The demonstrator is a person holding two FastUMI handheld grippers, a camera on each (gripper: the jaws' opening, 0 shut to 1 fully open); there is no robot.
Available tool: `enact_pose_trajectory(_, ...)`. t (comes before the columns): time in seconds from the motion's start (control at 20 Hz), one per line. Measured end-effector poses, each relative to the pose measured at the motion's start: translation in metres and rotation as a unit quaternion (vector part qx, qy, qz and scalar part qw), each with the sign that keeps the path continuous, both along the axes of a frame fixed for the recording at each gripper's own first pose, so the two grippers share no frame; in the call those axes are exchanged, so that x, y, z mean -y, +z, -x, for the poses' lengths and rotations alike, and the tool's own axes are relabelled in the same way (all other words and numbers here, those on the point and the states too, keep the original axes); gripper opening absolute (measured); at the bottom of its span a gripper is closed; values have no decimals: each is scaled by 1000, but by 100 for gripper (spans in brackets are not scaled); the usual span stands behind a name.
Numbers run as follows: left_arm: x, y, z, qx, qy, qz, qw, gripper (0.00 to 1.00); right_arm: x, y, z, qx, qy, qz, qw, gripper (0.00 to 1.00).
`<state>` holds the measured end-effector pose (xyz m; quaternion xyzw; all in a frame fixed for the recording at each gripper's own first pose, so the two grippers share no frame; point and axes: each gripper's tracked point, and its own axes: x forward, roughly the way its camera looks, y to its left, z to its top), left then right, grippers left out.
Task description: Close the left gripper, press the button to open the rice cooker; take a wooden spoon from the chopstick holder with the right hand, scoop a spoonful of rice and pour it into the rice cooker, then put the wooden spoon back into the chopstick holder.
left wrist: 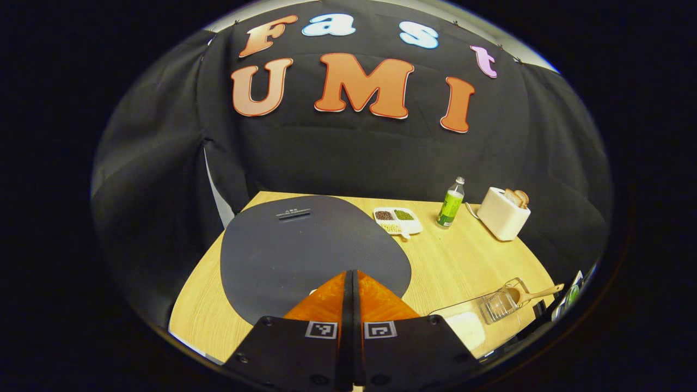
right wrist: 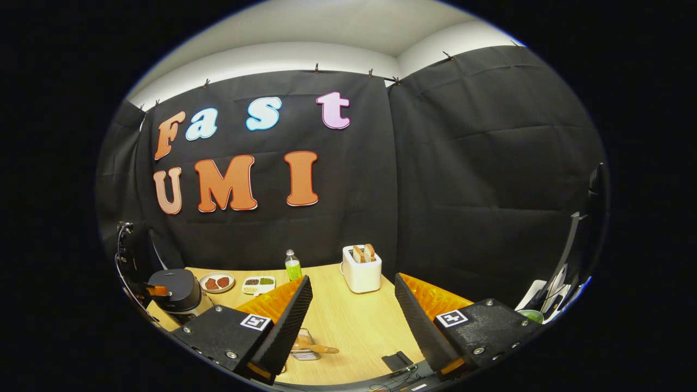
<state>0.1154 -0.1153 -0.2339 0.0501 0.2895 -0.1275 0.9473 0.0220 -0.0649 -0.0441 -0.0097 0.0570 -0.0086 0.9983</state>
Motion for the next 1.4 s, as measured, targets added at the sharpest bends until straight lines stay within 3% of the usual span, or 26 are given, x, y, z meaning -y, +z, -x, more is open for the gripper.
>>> enact_pose_trajectory(0.35, -1, -7, 1, 3, -10, -24, 1000, 5, 0, -6, 2, -10, 2, 0, 1000, 95)
enact_pose_trajectory(0.4, -2, -7, 1, 0, -7, -20, 1000, 2, 2, -9, 2, -11, 0, 2, 1000, 95)
enact_pose_trajectory(0.45, -1, -6, 3, -12, -4, -15, 1000, 8, 5, -10, 4, -12, -3, 4, 1000, 95)
enact_pose_trajectory(0.5, 1, -8, 5, -13, 1, 4, 1000, 1, 7, -10, 5, -12, -5, 6, 1000, 95)
enact_pose_trajectory(0.6, 0, -10, 6, -22, 6, 25, 999, 4, 9, -12, 7, -16, -6, 4, 1000, 95)
enact_pose_trajectory(0.85, 5, 1, 1, 11, 2, -30, 999, 4, 8, -7, 9, -12, -1, -3, 1000, 95)
enact_pose_trajectory(0.95, 7, 22, -1, 33, 9, -41, 999, 4, 7, -5, 10, -8, 3, -9, 1000, 95)
enact_pose_trajectory(1.1, 0, 99, -11, 111, 22, -58, 992, 4, 6, -5, 9, -4, 8, -11, 1000, 95)
enact_pose_trajectory(1.2, 2, 146, -7, 147, 19, -43, 988, 4, 7, -7, 8, -6, 8, -15, 1000, 95)
enact_pose_trajectory(1.4, -4, 196, 15, 182, 20, -17, 983, 4, 7, -18, 4, -11, 12, -35, 999, 95)
